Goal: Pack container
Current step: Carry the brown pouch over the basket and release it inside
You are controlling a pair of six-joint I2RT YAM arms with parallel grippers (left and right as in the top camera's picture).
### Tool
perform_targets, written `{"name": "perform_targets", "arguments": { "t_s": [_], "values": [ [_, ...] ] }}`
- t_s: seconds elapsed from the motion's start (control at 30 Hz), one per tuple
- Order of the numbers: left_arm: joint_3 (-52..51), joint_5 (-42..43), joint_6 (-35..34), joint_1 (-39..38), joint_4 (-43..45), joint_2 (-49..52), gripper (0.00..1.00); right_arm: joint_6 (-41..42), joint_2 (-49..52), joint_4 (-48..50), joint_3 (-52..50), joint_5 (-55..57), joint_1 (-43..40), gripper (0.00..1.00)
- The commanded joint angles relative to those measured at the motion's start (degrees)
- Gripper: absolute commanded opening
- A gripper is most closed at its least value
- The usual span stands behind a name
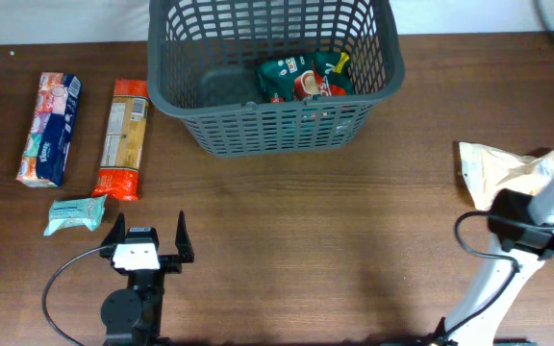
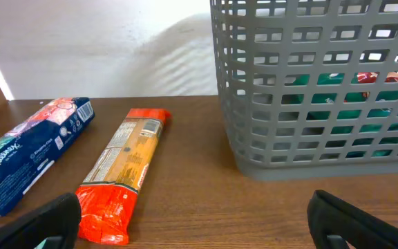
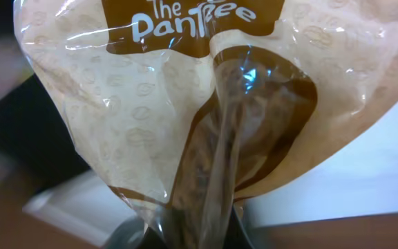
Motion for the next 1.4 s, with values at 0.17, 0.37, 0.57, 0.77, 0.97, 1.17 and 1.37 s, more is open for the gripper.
{"name": "perform_targets", "arguments": {
  "t_s": [0.17, 0.37, 0.57, 0.77, 0.97, 1.17, 1.37],
  "values": [
    [-0.33, 0.61, -0.15, 0.35, -0.04, -0.5, 0.99, -9.7, 1.03, -1.64, -1.95, -0.28, 17.0, 0.04],
    [-0.33, 0.61, -0.15, 0.35, -0.04, -0.5, 0.99, -16.68, 1.07, -5.42, -4.35, 10.08, 26.62, 0.04],
    [-0.33, 0.61, -0.17, 0.35, -0.04, -0.5, 0.99, -20.33, 1.07, -7.61, -12.7, 17.97, 31.67, 0.04],
    [-0.33, 0.61, -0.17, 0.35, -0.04, -0.5, 0.99, -22.58, 1.07, -4.81, -25.33, 26.05, 31.58, 0.04],
    [-0.33, 0.61, -0.17, 0.35, -0.04, -0.5, 0.99, -24.41, 1.07, -0.26, -37.44, 26.23, 31.52, 0.04],
    [-0.33, 0.61, -0.17, 0.35, -0.04, -0.5, 0.99, -24.55, 1.07, 2.03, -46.53, 26.25, 31.52, 0.04],
    [-0.33, 0.61, -0.15, 0.35, -0.04, -0.5, 0.99, -24.61, 1.07, 2.62, -49.81, 28.37, 31.52, 0.04]
  ]
}}
